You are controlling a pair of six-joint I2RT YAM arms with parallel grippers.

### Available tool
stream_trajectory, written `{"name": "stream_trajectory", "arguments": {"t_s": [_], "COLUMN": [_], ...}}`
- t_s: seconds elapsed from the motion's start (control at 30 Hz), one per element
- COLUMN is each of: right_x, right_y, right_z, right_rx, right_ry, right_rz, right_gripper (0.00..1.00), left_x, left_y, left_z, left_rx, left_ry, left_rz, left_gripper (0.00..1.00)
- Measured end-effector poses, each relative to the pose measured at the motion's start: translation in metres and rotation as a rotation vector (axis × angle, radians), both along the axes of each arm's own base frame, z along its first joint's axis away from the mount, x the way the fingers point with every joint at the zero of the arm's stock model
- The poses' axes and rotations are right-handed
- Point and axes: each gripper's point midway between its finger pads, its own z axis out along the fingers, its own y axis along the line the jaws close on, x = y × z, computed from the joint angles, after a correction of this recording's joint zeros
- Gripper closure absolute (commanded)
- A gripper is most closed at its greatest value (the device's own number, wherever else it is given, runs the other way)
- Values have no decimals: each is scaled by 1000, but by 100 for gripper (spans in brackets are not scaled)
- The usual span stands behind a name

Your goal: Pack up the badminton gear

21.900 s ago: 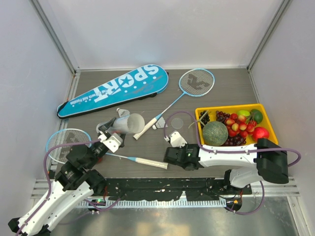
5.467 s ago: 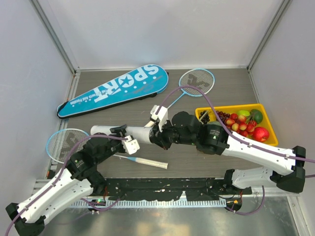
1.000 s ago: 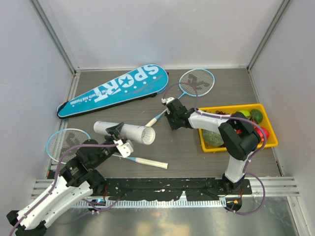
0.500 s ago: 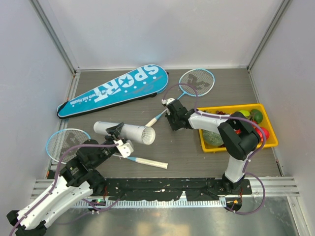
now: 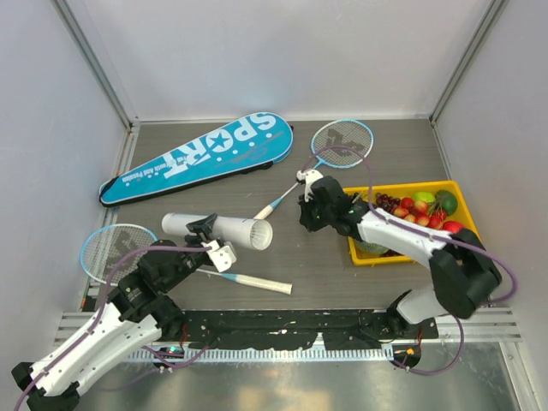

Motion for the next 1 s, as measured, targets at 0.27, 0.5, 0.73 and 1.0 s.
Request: {"name": "stream_trajectory", "arguments": {"t_s": [0.27,0.5,0.73,1.0], "right_x": [-33,-79,-130,-144], "right_y": [10,20,49,79], "right_z": [115,209,248,251], "right_rx": [373,630,748,741], "right_ry": [-207,-404,-452,-428], "right_rz": [53,175,342,411], "right_gripper": [95,95,95,95], "left_x": [7,14,14,13], "left_y": [2,4,5,6], "left_z": [-17,-15,-20,-24], "left_rx": [49,65,75,87], "left_ry": [74,132,159,170], "left_rz": [48,102,114,114], "left_gripper": [100,100,100,100]}}
